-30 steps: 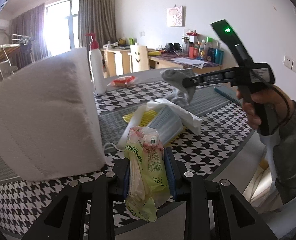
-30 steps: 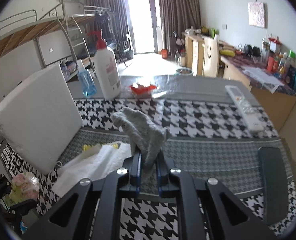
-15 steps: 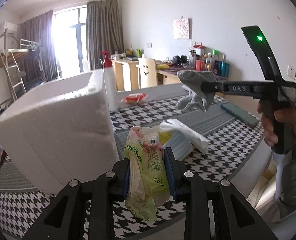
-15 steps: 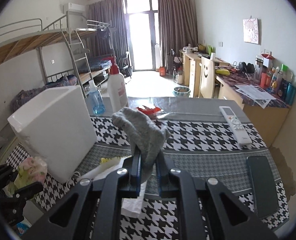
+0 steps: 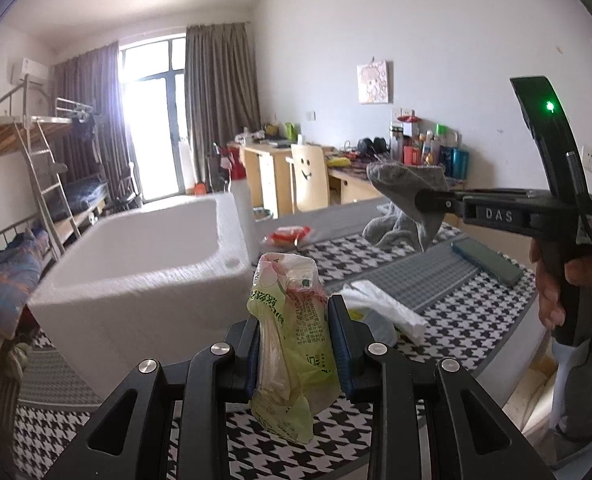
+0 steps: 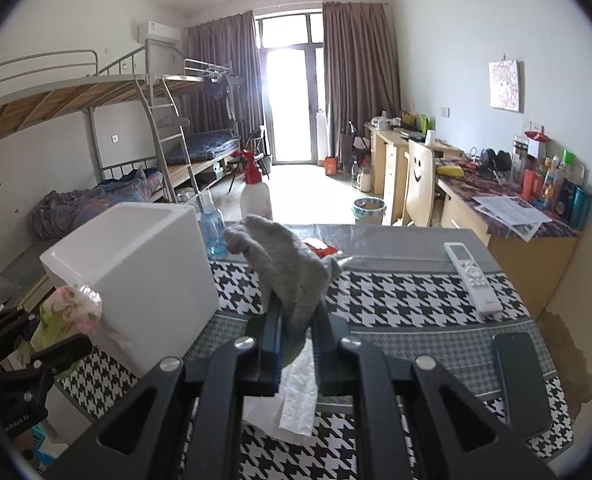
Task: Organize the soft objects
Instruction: 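Carry the sock and snack packet over the white foam box with both tools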
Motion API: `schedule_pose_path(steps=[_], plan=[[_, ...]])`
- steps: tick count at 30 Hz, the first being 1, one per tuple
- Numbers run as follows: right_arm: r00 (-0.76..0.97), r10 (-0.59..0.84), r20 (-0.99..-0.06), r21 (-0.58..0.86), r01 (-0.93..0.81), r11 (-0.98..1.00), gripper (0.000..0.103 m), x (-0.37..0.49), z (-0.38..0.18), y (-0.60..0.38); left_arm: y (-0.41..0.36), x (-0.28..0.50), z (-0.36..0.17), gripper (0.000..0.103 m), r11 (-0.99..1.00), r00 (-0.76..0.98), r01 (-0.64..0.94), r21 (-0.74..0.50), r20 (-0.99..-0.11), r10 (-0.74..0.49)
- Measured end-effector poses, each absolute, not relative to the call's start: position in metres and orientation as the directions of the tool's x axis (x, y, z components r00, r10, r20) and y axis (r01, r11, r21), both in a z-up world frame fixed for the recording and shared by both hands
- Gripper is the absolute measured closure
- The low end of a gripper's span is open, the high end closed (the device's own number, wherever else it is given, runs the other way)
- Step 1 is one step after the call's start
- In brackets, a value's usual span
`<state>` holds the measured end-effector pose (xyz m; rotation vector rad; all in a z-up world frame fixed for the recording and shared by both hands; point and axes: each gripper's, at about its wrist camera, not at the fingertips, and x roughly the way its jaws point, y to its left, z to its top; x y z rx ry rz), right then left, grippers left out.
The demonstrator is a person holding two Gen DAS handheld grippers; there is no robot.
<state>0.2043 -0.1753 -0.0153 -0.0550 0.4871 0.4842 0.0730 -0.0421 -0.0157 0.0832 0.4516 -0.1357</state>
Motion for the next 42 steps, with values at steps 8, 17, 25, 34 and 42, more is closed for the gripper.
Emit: schedule_pose_path(steps=[8,17,25,34,42], plan=[[0.783,0.444,-0.435,0.060,-0.467,0.882,0.088,0.202,-0.005,-0.169,-0.028,0.068,0.002,0.071,0.993,0.913,0.106,0.053,-0.400,-0.076],[0.778,0.482,-0.402,0.068,-0.500,0.863,0.088,0.199,0.003,-0.160,-0.012,0.063,0.020,0.071,0.998,0.932,0.040,0.051,-0.363,-0.019],[0.769,0.511,-0.384,0.075,-0.526,0.847,0.088,0.199,0.007,-0.151,-0.002,0.060,0.031,0.071,0.998,0.943,-0.017,0.060,-0.331,0.036],[0.752,0.547,-0.369,0.067,-0.565,0.822,0.088,0.199,0.013,-0.128,0.018,0.055,0.033,0.071,0.994,0.942,-0.092,0.059,-0.319,0.106],[0.723,0.587,-0.364,0.054,-0.613,0.788,0.088,0.198,0.019,-0.099,0.037,0.049,0.035,0.071,0.989,0.941,-0.137,0.048,-0.307,0.145]])
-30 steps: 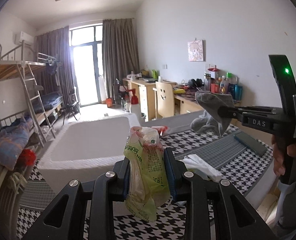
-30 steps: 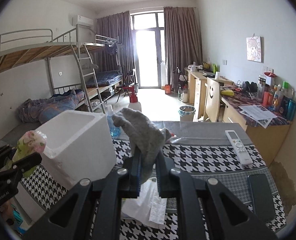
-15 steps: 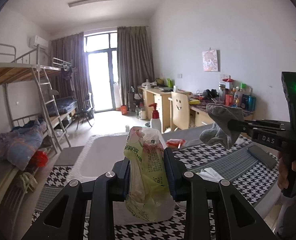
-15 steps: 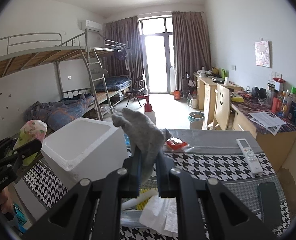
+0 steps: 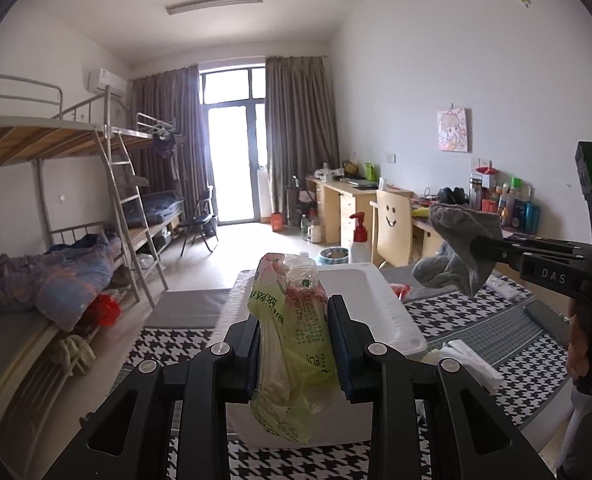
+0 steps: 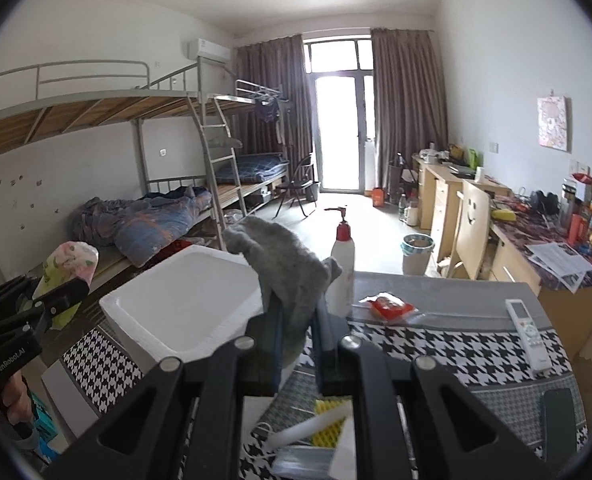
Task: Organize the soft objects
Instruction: 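Carry the sock and snack packet over the white foam box with both tools, then open the right tool to drop the grey sock into the foam box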
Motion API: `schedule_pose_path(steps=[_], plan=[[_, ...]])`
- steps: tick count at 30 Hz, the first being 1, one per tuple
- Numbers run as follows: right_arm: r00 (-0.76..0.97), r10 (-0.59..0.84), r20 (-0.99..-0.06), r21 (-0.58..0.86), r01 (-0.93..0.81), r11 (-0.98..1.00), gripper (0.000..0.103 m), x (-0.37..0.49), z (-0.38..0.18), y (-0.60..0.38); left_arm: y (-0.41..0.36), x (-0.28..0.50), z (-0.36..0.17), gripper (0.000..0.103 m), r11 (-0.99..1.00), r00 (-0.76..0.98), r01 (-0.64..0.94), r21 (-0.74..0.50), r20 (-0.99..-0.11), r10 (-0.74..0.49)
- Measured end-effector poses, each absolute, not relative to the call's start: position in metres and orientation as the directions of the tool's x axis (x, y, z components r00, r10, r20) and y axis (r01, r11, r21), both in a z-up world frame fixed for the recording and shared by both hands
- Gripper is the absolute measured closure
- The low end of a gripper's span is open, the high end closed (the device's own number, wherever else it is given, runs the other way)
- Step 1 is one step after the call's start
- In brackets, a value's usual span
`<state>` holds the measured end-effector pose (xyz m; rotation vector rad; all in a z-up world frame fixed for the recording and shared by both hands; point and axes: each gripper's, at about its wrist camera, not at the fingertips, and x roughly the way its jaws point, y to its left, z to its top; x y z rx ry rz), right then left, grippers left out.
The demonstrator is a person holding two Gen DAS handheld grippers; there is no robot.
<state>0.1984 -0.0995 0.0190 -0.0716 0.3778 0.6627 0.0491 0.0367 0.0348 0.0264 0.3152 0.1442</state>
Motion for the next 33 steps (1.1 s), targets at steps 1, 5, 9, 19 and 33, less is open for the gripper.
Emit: schedule_pose_path(steps=[1,5,9,19,33], plan=[[0.718,0.593,-0.364,0.052,-0.620,0.783,0.088,0.198,0.020,-0.096,0.038,0.048,0.035,0.071,0.989,0.940,-0.143,0.048,-0.305,0.151],[0.699,0.616,-0.363,0.044,-0.647,0.761,0.088,0.198,0.022,-0.080,0.042,0.046,0.034,0.071,0.984,0.936,-0.167,0.056,-0.304,0.176],[0.672,0.639,-0.374,0.046,-0.675,0.736,0.088,0.200,0.021,-0.065,0.051,0.046,0.034,0.071,0.979,0.930,-0.195,0.052,-0.307,0.201],[0.626,0.662,-0.412,0.043,-0.713,0.700,0.088,0.205,0.015,-0.029,0.068,0.039,0.032,0.071,0.966,0.919,-0.254,0.041,-0.300,0.255],[0.588,0.650,-0.482,0.042,-0.725,0.687,0.088,0.217,0.002,0.000,0.080,0.041,0.027,0.071,0.958,0.908,-0.286,0.025,-0.313,0.279]])
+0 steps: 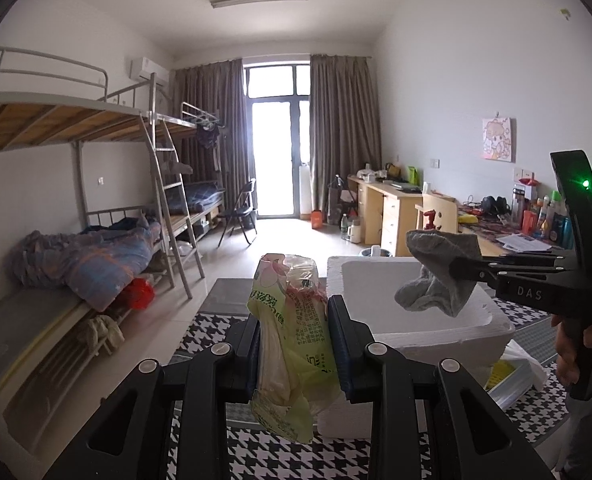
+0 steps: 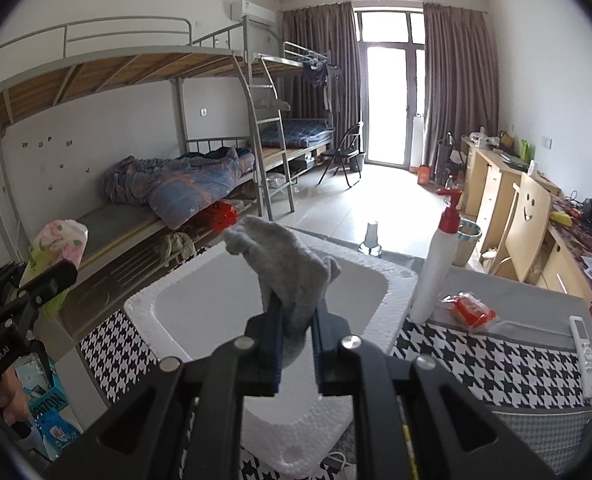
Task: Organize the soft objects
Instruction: 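Open the right tool to drop the grey sock into the foam box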
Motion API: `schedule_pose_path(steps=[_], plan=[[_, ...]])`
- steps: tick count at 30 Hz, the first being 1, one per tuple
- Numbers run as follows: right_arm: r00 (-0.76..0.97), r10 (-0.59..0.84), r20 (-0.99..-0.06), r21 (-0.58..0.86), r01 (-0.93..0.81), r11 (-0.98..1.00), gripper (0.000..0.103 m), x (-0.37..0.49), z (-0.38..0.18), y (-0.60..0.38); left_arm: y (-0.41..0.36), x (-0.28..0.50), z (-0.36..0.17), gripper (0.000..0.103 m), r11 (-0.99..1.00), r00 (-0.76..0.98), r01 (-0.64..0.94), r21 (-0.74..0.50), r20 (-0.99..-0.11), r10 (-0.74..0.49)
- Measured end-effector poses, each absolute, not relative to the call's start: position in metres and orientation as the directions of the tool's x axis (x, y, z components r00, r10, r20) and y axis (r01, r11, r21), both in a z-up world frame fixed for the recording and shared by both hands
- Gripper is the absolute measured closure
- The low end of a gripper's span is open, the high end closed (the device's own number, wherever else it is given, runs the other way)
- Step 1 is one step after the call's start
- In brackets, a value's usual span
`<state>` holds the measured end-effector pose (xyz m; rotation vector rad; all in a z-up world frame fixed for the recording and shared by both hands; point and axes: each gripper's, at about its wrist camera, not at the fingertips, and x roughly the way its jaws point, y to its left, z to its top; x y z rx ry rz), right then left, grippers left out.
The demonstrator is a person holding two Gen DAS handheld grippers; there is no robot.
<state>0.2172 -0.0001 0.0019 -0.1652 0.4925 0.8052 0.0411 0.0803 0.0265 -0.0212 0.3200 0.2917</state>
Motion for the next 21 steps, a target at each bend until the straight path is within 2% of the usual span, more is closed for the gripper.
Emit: schedule_pose_path(steps=[3,5,6,7,8,9,10,21], plan=[[0.582,0.641,-0.501,0.038,-0.725,0.688,0.087,0.220,-0.001,0.005,0.084,0.042,0.027,0.071,0.957,0.906,-0.289,0.024,-0.315,0.282],[0.579,0.640,-0.505,0.032,-0.729,0.684,0.082,0.219,-0.003,0.007,0.086,0.043,0.027,0.071,0.957,0.905,-0.288,0.025,-0.319,0.281],[0.577,0.641,-0.506,0.034,-0.730,0.683,0.069,0.219,-0.003,0.008,0.086,0.044,0.027,0.071,0.957,0.905,-0.289,0.027,-0.319,0.282],[0.578,0.641,-0.506,0.035,-0.728,0.685,0.049,0.219,-0.003,0.009,0.088,0.044,0.027,0.071,0.957,0.905,-0.289,0.026,-0.318,0.282],[0.587,0.635,-0.502,0.027,-0.724,0.690,0.037,0.218,-0.003,0.009,0.088,0.044,0.027,0.071,0.957,0.905,-0.289,0.024,-0.318,0.281],[0.601,0.630,-0.492,0.012,-0.719,0.695,0.020,0.216,-0.003,0.009,0.088,0.044,0.027,0.071,0.957,0.905,-0.288,0.023,-0.319,0.280],[0.616,0.625,-0.479,-0.003,-0.714,0.701,0.016,0.214,-0.002,0.008,0.088,0.045,0.027,0.071,0.957,0.906,-0.288,0.022,-0.319,0.279],[0.631,0.619,-0.468,-0.002,-0.701,0.713,0.016,0.215,0.000,0.001,0.087,0.056,0.032,0.071,0.964,0.915,-0.264,0.021,-0.311,0.257]])
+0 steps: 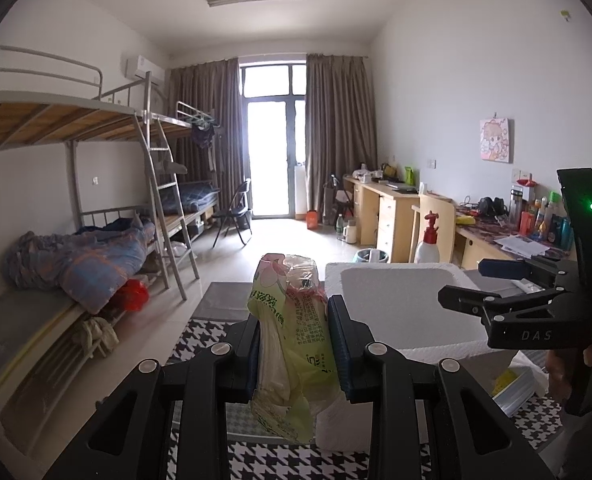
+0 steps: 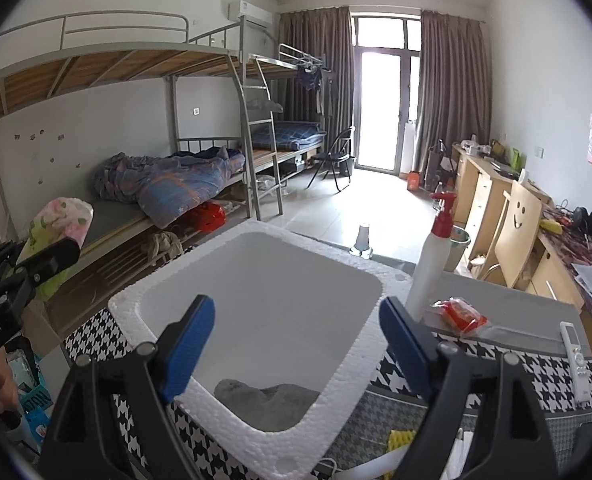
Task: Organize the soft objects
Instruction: 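Open the right tool to drop the grey sock into the foam box, then lower the snack packet into the foam box and open the left tool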
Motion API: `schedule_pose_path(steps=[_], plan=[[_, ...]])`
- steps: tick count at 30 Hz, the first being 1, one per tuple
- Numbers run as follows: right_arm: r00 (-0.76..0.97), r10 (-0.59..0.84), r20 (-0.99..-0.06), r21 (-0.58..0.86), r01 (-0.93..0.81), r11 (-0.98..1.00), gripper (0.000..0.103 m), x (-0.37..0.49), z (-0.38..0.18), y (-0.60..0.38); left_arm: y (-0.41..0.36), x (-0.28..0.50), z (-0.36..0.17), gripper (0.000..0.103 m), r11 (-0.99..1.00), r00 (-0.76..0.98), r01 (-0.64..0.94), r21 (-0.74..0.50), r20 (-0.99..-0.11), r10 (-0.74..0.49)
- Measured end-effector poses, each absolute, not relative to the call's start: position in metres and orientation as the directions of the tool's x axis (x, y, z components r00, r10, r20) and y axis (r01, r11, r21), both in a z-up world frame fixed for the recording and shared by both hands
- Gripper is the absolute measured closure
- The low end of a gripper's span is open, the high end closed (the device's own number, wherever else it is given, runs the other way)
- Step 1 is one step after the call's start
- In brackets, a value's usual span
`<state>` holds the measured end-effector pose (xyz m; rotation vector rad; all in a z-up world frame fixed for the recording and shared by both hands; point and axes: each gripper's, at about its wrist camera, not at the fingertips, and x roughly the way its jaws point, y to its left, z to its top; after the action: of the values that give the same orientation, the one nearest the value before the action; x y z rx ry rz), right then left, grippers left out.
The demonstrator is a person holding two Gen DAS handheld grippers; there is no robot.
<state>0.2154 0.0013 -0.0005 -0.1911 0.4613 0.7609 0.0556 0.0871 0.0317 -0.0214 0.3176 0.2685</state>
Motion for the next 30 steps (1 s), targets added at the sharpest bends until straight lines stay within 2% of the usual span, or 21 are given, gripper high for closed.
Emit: schedule_pose_path(steps=[14,30], plan=[[0.654,0.621,-0.432,0.062,-0.666,0.744,0.010,0.213,0.006,-0.025,0.079,0.067,0.038,0.071,0.978,0.931,-0.209,0.029,-0.299,0.208],[0.722,0.567,-0.397,0.049,-0.600,0.798,0.006,0.206,0.005,-0.052,0.062,0.083,0.043,0.071,0.989,0.940,-0.142,0.044,-0.306,0.149]])
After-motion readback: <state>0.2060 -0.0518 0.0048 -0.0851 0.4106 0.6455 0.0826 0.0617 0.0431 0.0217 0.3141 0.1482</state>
